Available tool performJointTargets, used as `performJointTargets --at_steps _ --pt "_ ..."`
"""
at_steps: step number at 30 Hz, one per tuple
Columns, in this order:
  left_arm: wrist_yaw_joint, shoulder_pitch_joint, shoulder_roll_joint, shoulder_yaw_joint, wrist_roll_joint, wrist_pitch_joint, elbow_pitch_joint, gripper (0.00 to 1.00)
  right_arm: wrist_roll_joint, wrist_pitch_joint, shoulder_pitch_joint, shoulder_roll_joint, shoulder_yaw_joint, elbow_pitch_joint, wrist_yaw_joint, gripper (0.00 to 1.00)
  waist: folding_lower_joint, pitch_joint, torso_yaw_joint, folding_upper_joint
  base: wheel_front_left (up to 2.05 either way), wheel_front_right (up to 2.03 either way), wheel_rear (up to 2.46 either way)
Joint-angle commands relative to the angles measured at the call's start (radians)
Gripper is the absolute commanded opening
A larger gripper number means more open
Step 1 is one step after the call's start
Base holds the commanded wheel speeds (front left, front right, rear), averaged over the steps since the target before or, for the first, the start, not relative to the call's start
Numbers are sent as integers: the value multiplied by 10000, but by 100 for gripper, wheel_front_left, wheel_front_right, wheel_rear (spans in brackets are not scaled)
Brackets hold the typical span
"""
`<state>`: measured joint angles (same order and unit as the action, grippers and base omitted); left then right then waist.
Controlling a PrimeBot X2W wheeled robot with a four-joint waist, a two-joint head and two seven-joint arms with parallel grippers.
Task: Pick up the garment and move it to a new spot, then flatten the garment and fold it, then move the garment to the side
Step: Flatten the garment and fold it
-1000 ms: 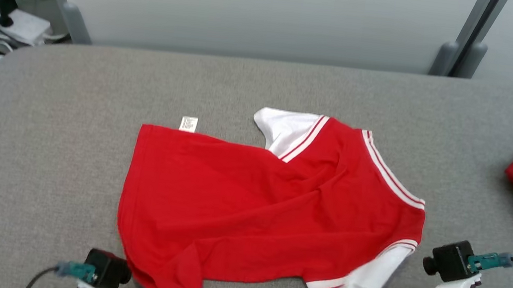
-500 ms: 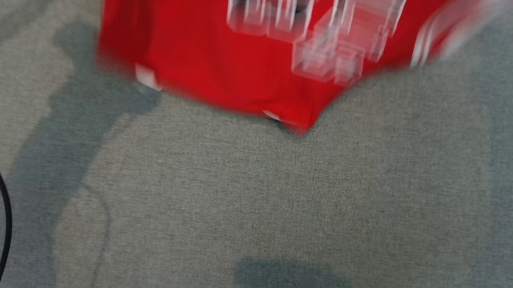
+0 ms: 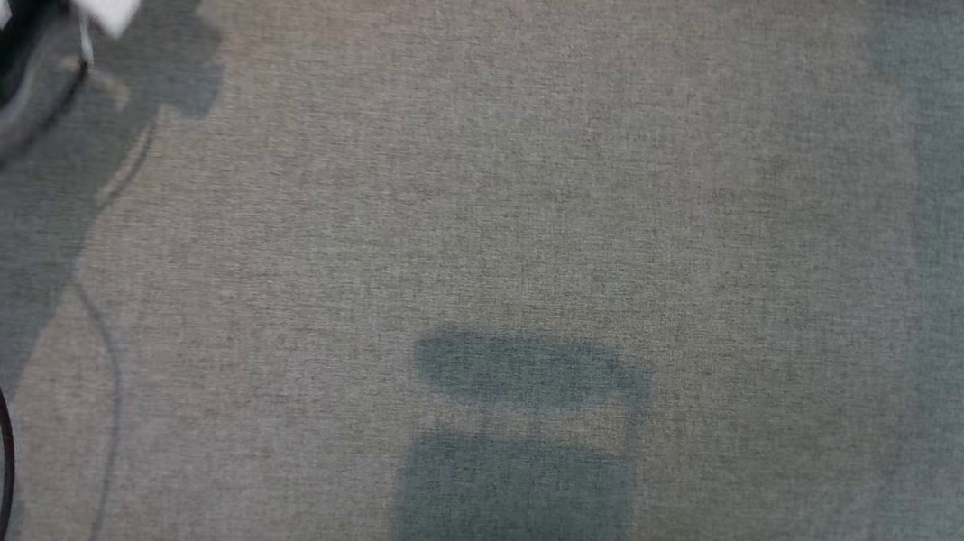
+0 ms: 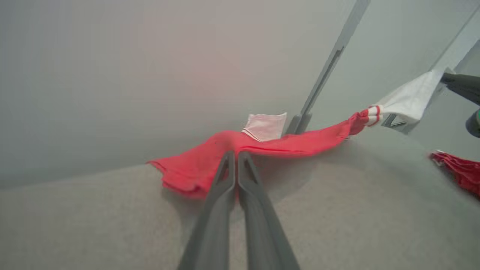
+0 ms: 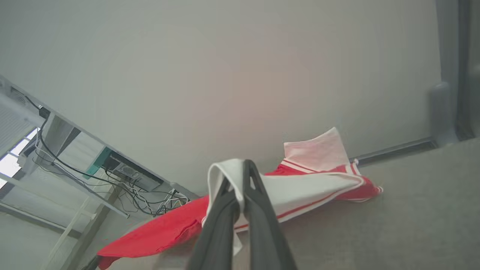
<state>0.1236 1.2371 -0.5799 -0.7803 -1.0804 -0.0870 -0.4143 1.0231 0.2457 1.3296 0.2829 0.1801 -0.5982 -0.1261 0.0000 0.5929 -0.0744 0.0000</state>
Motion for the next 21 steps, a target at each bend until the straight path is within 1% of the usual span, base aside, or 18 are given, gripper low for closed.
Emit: performJointTargets --at_steps 1,2,3,4,8,10,13,16,17,21 --pt "69 -671 -628 -251 -319 -520 -180 0 646 582 -1056 52 271 637 -46 0 0 210 -192 0 0 0 0" --pt "69 -960 -670 -497 -482 -764 -284 0 930 940 -1504 145 454 831 -46 0 0 203 -218 0 0 0 0" --pt "69 -960 -670 -497 -482 -764 -284 0 930 940 -1504 145 454 831 -46 0 0 203 -218 0 0 0 0" --pt "69 -1223 -722 -752 -562 -1019 -375 0 1190 1285 -1969 273 671 1093 -46 0 0 180 -232 0 0 0 0" --pt "70 -2125 -757 -1501 -571 -1649 -662 0 2804 2649 -3795 688 1043 2254 -46 0 0 -120 -191 0 0 0 0" --pt "70 -2570 -637 -1480 -495 -1730 -733 0 3454 3157 -4638 1031 1101 2924 -46 0 0 -348 -143 0 0 0 0" --pt "70 -3402 -440 -1025 -109 -1742 -712 0 4190 3759 -5765 1451 1168 3618 -46 0 0 -775 -71 0 0 0 0" --pt "70 -4347 -200 -290 213 -1744 -720 0 4568 4037 -6654 1712 1242 4003 -46 0 0 -1345 -55 0 0 0 0" --pt "70 -5017 -73 118 462 -1745 -725 0 4674 4170 -7166 1828 1367 4131 -46 0 0 -1782 -64 0 0 0 0" --pt "70 -6310 85 823 923 -1746 -716 0 4959 4129 -8036 1897 1356 4237 -46 0 0 -2702 -91 0 0 0 0"
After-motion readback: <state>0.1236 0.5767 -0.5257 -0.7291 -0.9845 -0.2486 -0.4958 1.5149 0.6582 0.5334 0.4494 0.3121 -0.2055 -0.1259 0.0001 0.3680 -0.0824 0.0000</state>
